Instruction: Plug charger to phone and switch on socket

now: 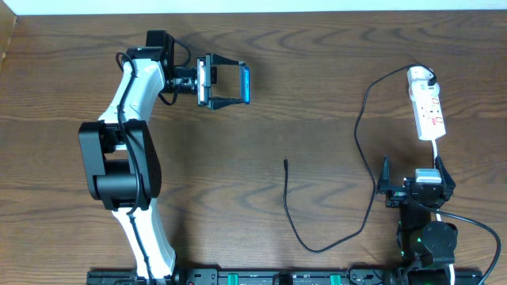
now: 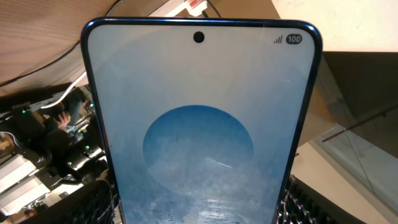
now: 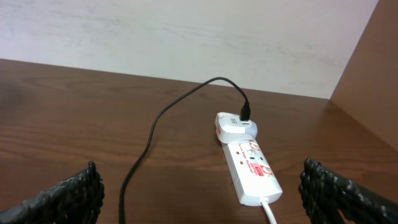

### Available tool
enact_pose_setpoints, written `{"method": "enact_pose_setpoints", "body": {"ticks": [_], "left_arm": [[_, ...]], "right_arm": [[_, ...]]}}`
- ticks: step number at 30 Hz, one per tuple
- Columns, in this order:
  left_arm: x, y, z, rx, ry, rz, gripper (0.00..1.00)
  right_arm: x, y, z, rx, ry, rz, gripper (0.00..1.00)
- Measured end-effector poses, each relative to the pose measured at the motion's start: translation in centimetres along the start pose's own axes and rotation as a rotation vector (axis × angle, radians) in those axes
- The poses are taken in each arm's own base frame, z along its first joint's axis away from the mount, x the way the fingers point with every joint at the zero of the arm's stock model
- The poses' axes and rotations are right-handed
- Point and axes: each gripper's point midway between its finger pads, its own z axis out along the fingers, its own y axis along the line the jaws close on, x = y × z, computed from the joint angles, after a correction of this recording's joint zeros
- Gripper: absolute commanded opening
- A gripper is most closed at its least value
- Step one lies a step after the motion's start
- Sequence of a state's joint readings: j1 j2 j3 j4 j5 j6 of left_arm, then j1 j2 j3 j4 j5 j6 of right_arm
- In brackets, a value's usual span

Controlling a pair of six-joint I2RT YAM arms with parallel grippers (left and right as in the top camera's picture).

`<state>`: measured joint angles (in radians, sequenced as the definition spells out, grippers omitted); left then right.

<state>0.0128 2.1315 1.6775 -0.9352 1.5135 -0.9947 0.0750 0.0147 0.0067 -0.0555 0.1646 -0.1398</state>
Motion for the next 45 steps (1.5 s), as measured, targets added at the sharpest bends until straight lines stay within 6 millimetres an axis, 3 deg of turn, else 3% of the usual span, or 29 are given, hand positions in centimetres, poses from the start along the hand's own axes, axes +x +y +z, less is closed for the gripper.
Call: {"method": "enact_pose_setpoints", "body": {"ticks": [45], "left_arm": [[0.0,0.0,0.0,0.0,0.0,0.004,0.08]], "right_arm": [[0.0,0.01,0.0,0.0,0.0,0.0,0.99]]}}
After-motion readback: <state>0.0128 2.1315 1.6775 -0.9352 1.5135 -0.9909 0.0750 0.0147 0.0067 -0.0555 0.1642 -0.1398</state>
